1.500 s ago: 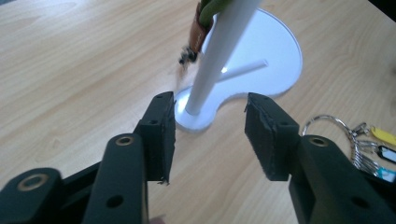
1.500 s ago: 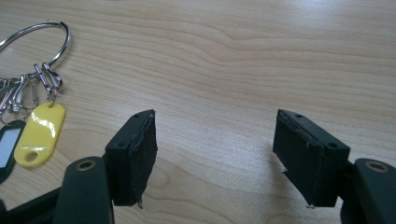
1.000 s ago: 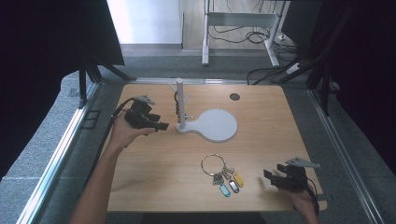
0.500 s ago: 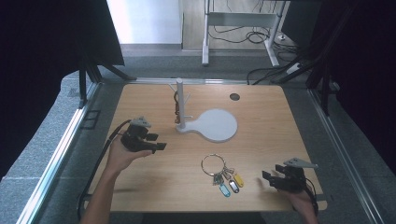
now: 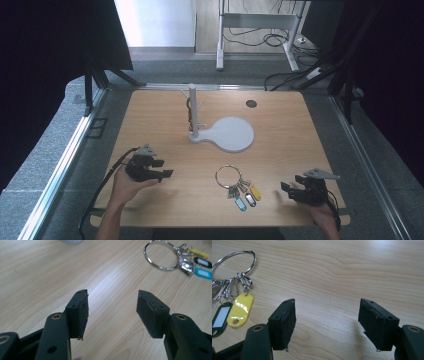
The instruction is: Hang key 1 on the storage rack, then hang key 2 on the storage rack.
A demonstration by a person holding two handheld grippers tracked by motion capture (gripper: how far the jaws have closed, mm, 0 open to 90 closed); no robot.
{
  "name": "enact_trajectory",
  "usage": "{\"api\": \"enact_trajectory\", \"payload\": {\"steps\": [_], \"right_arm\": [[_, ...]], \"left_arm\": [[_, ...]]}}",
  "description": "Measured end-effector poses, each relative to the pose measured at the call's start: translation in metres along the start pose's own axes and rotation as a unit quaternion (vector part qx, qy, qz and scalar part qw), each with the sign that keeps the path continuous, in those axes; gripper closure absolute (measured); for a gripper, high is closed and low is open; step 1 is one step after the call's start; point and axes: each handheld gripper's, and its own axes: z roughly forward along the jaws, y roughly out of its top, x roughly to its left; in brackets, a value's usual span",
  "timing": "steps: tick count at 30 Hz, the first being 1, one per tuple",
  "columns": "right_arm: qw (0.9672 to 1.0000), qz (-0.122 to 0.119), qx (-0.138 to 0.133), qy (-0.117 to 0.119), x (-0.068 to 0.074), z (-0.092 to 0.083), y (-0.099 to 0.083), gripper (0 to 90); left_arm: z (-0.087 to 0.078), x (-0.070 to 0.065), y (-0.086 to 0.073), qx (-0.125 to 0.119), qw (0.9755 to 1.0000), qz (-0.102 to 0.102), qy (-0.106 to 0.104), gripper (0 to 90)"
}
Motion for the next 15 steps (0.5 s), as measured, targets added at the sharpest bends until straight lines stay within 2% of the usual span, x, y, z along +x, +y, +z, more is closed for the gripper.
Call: {"api": "enact_trajectory", "payload": {"steps": [4, 10, 14, 15], "right_arm": [[1.0000, -0.002, 0.000, 0.001, 0.002, 0.000, 0.002, 31.5], [0.9997, -0.020, -0.009, -0.006, 0.010, -0.004, 0.012, 35.3], [0.9996, -0.028, 0.006, -0.005, 0.013, -0.001, 0.018, 39.0], [0.9991, -0.037, 0.018, 0.002, 0.015, 0.002, 0.021, 39.9]], "left_arm": [[-0.002, 0.000, -0.003, -0.002, 1.0000, 0.002, 0.004, 43.5], [-0.009, 0.001, -0.008, -0.008, 0.9999, -0.002, 0.009, 41.9], [-0.012, 0.003, -0.009, -0.008, 0.9999, -0.003, 0.011, 41.5], [-0.014, 0.004, -0.010, -0.013, 0.9998, -0.007, 0.009, 41.5]]}}
